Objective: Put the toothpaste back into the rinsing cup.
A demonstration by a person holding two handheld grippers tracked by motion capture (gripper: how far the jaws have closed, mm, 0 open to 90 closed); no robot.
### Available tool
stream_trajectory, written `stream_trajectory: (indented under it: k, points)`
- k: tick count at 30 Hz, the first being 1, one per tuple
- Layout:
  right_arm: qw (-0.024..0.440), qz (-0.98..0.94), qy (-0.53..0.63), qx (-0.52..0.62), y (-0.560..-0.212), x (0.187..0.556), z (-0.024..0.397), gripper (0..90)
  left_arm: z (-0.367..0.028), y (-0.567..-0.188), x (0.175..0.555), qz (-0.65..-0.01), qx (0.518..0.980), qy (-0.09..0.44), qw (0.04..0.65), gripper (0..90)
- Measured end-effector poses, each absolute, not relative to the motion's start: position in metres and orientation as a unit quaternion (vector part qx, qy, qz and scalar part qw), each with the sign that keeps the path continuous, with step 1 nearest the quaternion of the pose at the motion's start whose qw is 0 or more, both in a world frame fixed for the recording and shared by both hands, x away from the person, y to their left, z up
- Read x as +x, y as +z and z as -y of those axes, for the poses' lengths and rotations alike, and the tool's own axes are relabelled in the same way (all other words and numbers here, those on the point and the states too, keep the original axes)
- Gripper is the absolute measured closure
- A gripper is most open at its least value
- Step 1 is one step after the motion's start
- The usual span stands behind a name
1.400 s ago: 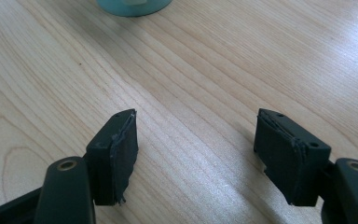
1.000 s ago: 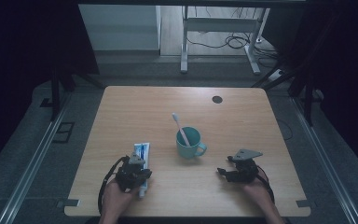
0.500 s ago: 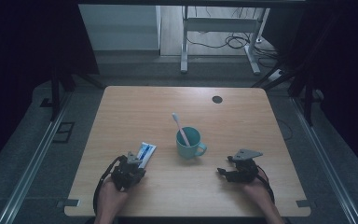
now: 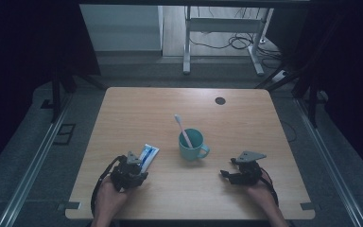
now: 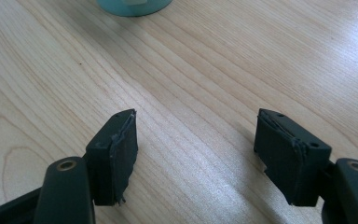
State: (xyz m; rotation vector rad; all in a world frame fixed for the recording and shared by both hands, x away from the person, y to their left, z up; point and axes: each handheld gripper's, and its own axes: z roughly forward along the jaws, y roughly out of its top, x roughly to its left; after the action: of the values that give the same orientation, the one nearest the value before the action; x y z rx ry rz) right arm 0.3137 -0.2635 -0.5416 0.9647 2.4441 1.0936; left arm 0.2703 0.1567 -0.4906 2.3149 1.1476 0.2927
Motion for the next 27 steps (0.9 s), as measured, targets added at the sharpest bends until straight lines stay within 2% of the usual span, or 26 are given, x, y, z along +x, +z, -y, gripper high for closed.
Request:
stream_trajectory:
  k: [7, 13, 22, 27]
  points:
    - [0.147, -0.849, 0.38, 0.335, -0.542, 0.314, 0.264, 30.1, -0.157, -0.489, 0.282, -0.446, 0.857, 0.118, 0.23, 50.4]
    - [0.147, -0.849, 0.381, 0.335, -0.542, 0.314, 0.264, 30.1, -0.157, -0.498, 0.295, -0.467, 0.858, 0.088, 0.195, 42.0]
    - [0.147, -0.849, 0.381, 0.336, -0.542, 0.314, 0.264, 30.0, -0.152, -0.509, 0.311, -0.488, 0.857, 0.063, 0.153, 42.1]
    - [0.146, -0.849, 0.381, 0.335, -0.542, 0.314, 0.264, 30.0, -0.148, -0.507, 0.318, -0.487, 0.862, 0.053, 0.132, 47.3]
